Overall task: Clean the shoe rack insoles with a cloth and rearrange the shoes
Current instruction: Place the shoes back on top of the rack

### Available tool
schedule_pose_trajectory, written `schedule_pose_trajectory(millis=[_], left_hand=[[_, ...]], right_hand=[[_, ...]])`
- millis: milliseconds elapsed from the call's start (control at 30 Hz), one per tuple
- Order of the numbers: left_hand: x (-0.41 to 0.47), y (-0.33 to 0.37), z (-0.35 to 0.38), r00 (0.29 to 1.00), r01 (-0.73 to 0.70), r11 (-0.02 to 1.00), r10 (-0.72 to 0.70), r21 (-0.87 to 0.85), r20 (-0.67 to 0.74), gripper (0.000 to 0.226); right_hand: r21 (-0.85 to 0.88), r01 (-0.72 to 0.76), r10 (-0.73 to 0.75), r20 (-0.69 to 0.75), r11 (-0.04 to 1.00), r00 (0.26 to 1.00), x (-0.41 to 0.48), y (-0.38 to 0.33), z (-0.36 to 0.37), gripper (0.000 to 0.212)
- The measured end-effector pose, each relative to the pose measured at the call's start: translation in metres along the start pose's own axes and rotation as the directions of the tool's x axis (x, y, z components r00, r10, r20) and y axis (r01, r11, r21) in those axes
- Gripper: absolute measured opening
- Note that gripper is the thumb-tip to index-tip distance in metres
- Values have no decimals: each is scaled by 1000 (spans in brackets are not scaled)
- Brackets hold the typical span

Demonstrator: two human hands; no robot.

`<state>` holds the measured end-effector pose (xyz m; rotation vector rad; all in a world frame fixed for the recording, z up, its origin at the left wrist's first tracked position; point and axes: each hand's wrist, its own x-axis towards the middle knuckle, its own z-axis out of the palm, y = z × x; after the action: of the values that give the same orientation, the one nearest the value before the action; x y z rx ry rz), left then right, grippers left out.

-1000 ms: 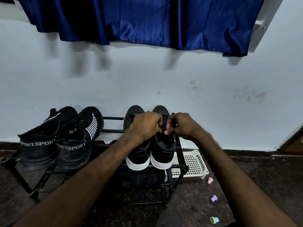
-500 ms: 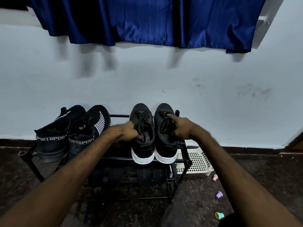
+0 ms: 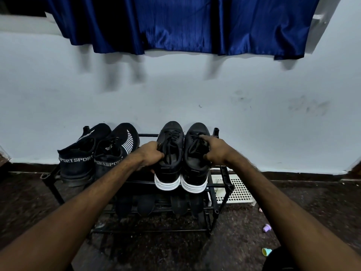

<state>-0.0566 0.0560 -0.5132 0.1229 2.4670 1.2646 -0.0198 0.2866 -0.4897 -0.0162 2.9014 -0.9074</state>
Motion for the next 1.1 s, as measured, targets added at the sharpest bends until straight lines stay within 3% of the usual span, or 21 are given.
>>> schedule_pose_trajectory(millis=[300,700,933,1100], left_hand=[[-2,-2,3,999,18,999,-20,-35,-45,24],[-5,-1,5,997,24,999,-26,-31,-78,23],[-6,-2,2,997,34,999,-36,-27,-73,23],[-8,3,-1,998,61,998,-61,-7,0,19]], right_hand=[[-27,51,-50,33,998,998,1,-2,-2,79],[-33,13,-11,61,999,998,6,2,1,85],[-19,26,-25,56,999,998,5,-1,4,70],[-7,20,-19,75,1000,997,8,0,4,77]])
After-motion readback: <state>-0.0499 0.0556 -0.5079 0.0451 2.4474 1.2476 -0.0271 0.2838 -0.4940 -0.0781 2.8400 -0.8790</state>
